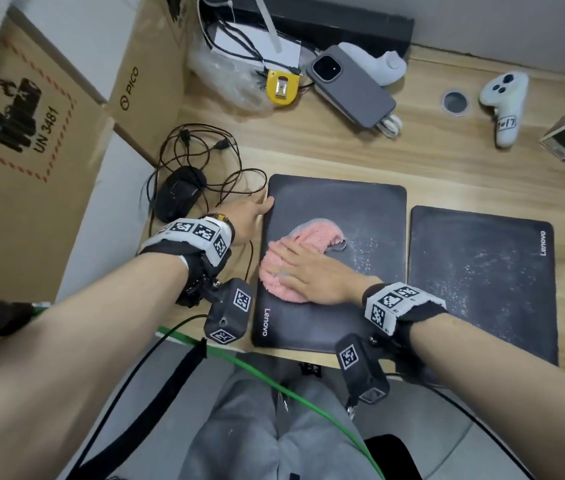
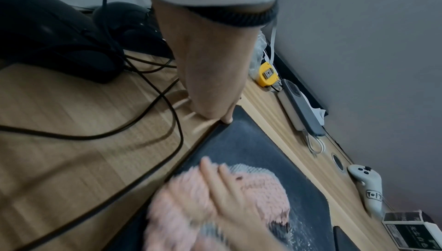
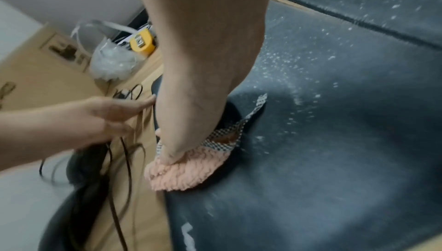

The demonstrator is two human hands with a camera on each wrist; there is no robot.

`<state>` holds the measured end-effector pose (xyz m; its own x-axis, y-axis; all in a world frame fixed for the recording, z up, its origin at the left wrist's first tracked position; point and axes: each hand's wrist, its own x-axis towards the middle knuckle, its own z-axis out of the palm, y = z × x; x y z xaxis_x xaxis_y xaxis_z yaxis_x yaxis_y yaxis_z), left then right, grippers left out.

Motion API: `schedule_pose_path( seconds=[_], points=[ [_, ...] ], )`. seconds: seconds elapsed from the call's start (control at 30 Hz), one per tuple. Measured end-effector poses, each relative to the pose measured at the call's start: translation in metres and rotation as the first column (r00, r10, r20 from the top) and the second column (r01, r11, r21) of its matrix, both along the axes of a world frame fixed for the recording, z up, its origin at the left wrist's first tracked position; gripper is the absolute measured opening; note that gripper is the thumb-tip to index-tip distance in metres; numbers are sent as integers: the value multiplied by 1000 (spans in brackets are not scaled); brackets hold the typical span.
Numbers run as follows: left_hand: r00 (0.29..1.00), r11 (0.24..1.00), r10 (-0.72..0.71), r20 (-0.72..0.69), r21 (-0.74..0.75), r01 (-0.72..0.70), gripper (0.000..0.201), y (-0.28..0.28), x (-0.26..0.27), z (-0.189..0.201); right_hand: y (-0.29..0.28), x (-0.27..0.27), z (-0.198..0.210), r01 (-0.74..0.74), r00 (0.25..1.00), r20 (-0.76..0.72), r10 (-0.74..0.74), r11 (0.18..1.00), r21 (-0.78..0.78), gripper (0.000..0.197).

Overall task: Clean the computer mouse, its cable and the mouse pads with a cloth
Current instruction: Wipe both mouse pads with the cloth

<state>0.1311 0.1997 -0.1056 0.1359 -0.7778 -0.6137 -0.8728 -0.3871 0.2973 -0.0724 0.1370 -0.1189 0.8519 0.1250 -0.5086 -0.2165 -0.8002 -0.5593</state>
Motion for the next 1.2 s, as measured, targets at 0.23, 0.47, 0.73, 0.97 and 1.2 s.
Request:
schedule_pose_path(
  seconds=[0.23, 0.47, 0.73, 0.97, 1.2],
  points=[
    [1000, 1000, 21, -20, 5, -21, 56, -3, 2, 4, -36, 42, -1, 361, 932, -28, -361, 932, -18, 51],
    [1000, 998, 25, 2, 51, -25, 81, 1, 0, 3, -66, -22, -4, 718, 694, -28, -719, 695, -36, 52],
    [997, 1000, 19, 80, 9, -19, 117, 16, -11, -17, -71, -41, 2, 763, 636, 40, -771, 619, -186, 58],
    [995, 998, 28, 96, 53, -33, 115, 17, -16, -10, 0, 10, -9, 424, 906, 60, -419, 896, -133, 57],
    [993, 993, 50, 104, 102, -60, 117, 13, -21, -7, -36, -65, -7, 438, 899, 78, -431, 881, -179, 58]
  ],
)
